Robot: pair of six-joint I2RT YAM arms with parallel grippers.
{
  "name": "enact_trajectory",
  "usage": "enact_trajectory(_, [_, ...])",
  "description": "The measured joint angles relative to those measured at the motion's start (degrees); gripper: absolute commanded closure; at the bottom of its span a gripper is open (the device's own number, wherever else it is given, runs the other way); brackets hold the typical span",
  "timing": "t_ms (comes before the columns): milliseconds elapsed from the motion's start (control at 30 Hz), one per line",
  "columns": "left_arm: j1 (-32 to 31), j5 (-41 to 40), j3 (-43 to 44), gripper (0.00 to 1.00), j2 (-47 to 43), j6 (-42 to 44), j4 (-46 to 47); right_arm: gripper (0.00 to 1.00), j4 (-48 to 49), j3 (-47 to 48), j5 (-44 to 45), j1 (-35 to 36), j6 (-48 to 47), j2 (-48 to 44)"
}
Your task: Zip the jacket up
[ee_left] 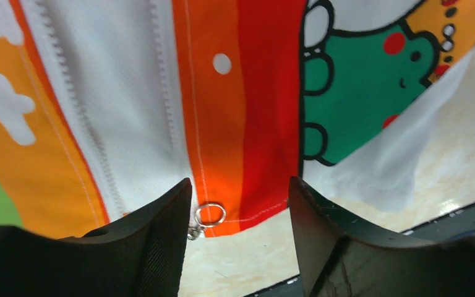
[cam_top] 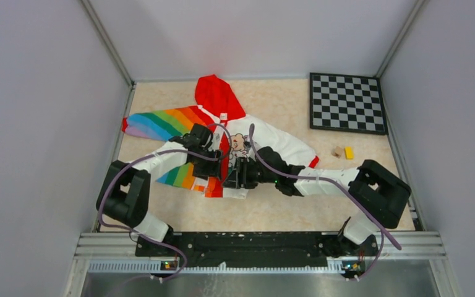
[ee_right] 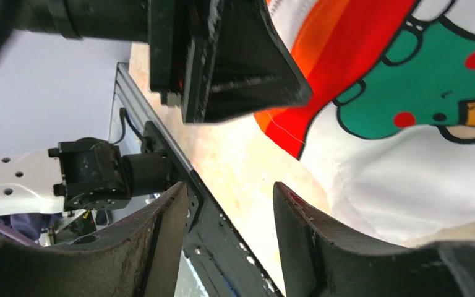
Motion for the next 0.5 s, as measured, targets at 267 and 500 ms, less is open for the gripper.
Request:
enact_trajectory(267, [0.0, -4.68, 3.37, 0.29, 3.32, 2.78, -0.17, 0.48, 1.73, -4.33, 1.77, -0.02, 0.55, -0.09])
enact_trajectory(500, [0.59, -5.97, 5.01, 0.39, 7.32, 4.11, -0.04, 0.48, 1.62, -5.84, 3.5, -0.02, 0.28, -0.31])
